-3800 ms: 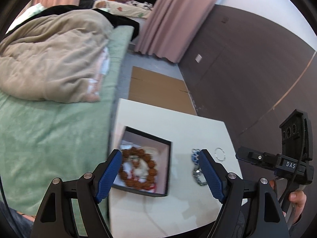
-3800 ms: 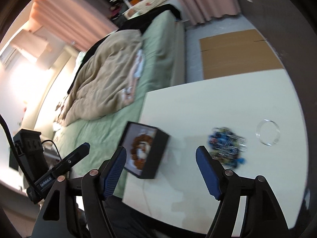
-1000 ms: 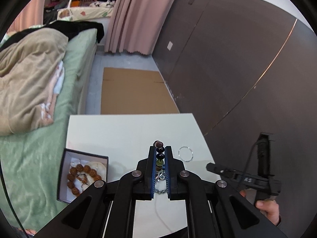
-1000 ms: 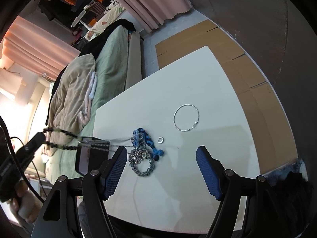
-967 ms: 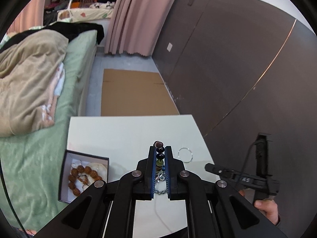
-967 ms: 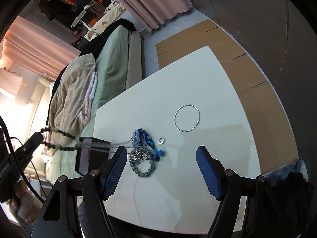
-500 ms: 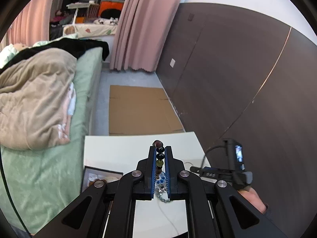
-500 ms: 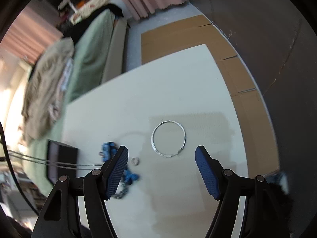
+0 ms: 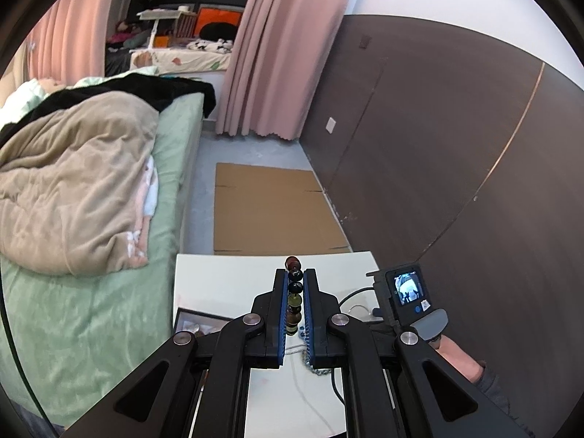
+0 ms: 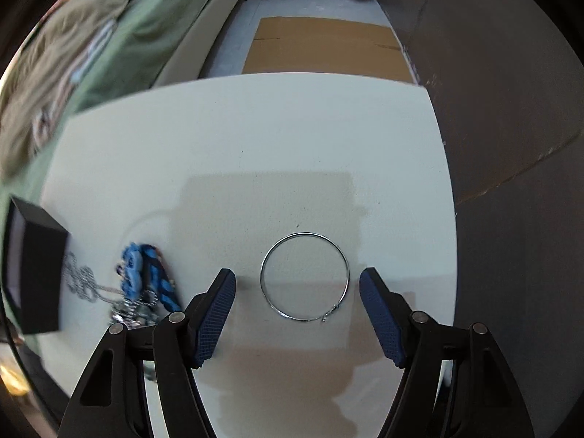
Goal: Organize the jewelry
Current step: 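Lift the beaded strand with the left tool toward the black box, then lower strand into box with left tool while right tool grasps silver bangle, then carry the silver bangle into the black box and open the right tool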
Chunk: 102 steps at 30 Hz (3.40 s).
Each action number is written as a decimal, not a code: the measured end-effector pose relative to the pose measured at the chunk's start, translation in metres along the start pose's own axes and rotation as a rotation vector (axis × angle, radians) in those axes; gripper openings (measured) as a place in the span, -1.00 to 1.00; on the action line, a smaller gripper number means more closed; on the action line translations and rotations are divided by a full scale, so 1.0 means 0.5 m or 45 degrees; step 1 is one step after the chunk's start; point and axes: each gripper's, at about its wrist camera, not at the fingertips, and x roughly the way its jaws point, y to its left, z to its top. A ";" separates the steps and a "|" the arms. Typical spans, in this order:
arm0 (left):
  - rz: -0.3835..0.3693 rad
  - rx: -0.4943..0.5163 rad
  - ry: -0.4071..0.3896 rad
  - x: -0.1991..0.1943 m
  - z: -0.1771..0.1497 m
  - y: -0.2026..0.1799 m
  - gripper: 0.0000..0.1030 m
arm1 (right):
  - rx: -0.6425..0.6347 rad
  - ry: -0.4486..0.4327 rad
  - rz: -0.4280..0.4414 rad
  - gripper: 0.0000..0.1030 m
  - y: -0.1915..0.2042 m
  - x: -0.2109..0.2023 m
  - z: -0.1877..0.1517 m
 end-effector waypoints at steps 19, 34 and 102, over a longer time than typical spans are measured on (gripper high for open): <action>0.057 -0.168 0.098 0.047 -0.074 0.124 -0.85 | 0.129 0.066 0.143 -0.89 -0.032 -0.016 -0.039; 0.052 -0.198 0.133 0.079 -0.099 0.149 -0.85 | 0.087 0.105 0.031 -0.92 0.005 -0.018 -0.042; -0.033 -0.029 0.299 0.181 -0.154 0.022 0.30 | 0.298 -0.344 0.753 0.38 -0.002 -0.189 -0.136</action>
